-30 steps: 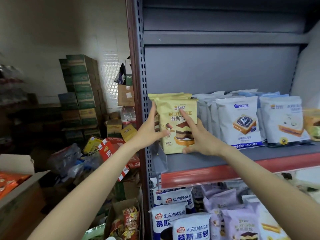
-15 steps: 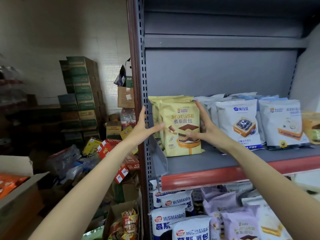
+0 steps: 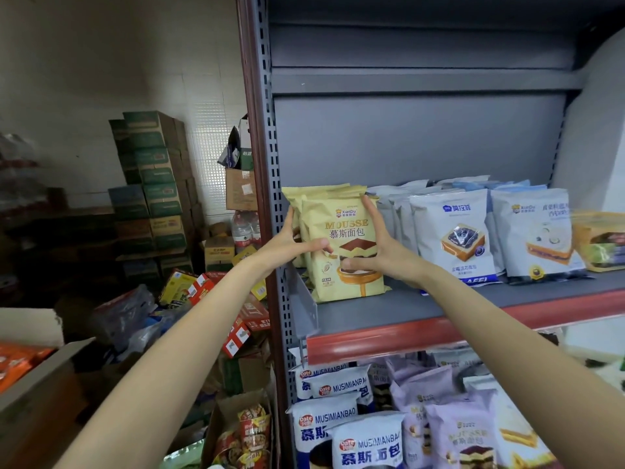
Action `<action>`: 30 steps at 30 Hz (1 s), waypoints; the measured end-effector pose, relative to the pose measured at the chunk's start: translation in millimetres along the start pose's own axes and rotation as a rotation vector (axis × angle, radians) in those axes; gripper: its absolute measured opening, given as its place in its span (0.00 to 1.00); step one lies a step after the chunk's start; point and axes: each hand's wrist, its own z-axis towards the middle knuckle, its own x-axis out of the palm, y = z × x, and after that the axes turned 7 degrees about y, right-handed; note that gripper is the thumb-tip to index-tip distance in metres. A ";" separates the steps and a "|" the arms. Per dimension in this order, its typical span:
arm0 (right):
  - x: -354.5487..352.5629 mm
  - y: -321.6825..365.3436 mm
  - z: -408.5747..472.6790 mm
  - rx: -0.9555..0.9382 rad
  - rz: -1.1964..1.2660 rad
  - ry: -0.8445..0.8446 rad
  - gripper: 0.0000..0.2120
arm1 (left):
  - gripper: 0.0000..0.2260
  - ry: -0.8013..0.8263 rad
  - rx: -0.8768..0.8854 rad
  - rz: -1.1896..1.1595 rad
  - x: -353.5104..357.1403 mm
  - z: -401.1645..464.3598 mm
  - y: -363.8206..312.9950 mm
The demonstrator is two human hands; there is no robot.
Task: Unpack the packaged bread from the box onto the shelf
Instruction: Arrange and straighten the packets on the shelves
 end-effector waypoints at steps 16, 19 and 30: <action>-23.6 6.3 8.3 0.121 0.227 -0.139 0.50 | 0.59 -0.162 0.218 0.308 27.4 -17.0 -10.7; -22.9 3.1 21.0 0.077 0.267 -0.106 0.55 | 0.59 -0.180 0.215 0.346 28.5 -13.6 -7.5; -21.6 -10.0 45.8 0.028 0.360 0.004 0.56 | 0.58 -0.169 0.254 0.297 24.5 -5.7 -0.5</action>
